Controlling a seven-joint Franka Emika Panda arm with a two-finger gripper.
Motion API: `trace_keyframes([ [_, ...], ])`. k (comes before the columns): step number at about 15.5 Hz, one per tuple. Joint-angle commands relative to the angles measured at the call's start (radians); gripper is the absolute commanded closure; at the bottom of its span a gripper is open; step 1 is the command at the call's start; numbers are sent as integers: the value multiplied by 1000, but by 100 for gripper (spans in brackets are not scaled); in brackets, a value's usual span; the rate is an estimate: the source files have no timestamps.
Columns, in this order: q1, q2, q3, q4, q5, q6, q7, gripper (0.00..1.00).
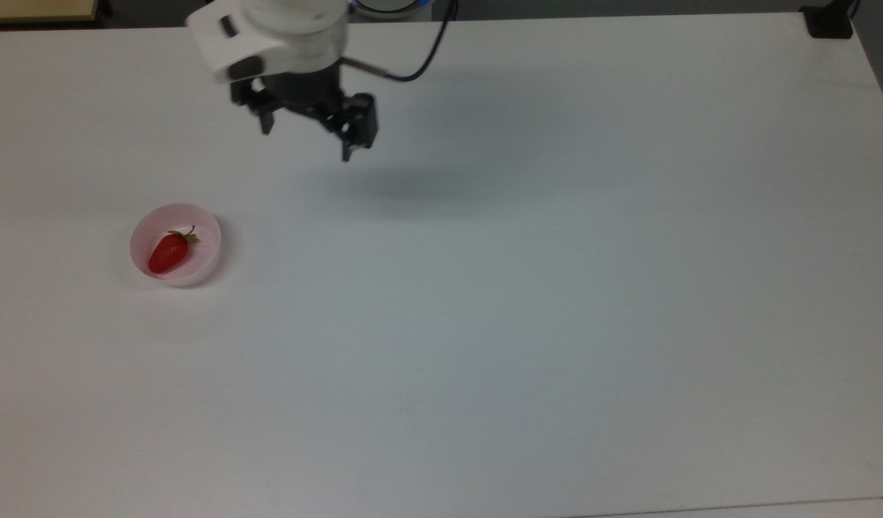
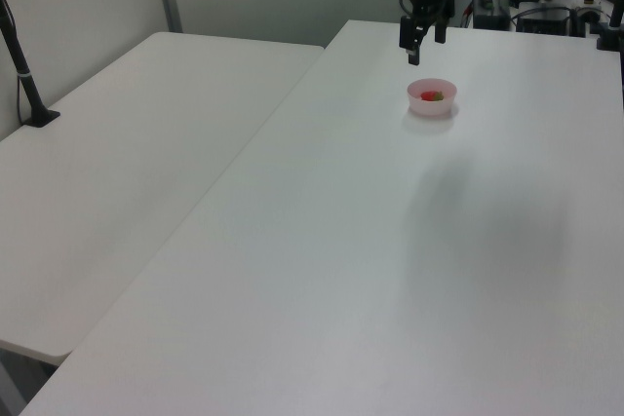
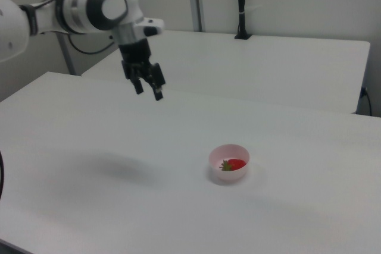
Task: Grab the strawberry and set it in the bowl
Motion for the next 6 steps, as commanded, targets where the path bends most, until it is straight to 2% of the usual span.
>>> trace_keyframes([
  [1, 48, -131, -31, -58, -10, -60, 6, 0],
  [3, 55, -180, -23, -99, -1, -87, -26, 0],
  [6, 61, -196, -23, -104, 20, -138, -29, 0],
])
